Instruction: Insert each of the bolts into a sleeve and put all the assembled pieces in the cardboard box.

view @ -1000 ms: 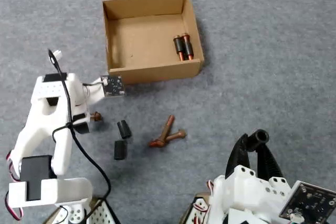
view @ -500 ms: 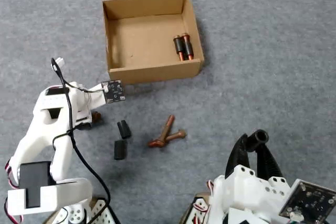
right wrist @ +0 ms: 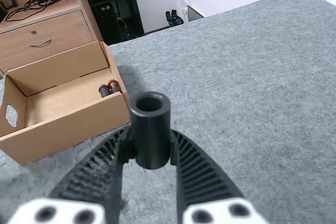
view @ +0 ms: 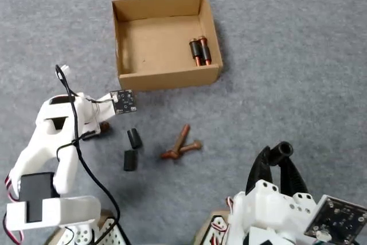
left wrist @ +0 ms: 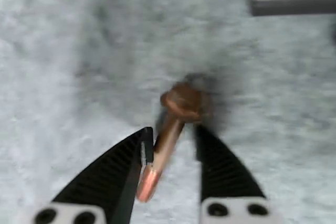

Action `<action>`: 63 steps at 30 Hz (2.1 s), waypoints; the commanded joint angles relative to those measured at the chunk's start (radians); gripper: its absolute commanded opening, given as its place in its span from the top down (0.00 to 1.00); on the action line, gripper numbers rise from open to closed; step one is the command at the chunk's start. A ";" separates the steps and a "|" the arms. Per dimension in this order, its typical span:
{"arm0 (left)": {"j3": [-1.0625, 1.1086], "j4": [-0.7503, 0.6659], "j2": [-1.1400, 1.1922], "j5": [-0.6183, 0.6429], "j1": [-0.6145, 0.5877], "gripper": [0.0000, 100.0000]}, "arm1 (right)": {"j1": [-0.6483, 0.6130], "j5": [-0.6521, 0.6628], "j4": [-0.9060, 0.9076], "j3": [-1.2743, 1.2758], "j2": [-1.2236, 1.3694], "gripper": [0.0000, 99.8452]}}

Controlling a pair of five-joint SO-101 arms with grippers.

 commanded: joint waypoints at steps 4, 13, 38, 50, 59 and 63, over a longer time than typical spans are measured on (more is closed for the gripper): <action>-0.064 -0.029 0.048 -0.359 -0.037 0.98 | -0.004 -0.011 0.011 0.001 -0.010 1.00; -0.132 0.305 -0.090 -0.304 -0.029 0.98 | -0.010 -0.011 0.011 0.016 -0.012 1.00; -0.600 0.977 -0.274 0.456 0.137 0.98 | -0.013 -0.011 0.005 -0.018 -0.004 1.00; -0.898 1.026 -0.275 1.149 0.138 0.98 | -0.071 0.094 -0.084 -0.022 0.058 1.00; -0.997 1.034 -0.417 1.557 0.109 0.98 | -0.378 0.037 -0.087 -0.124 0.354 1.00; -0.945 1.033 -0.550 1.706 0.127 0.98 | -0.470 0.040 -0.087 -0.163 0.449 1.00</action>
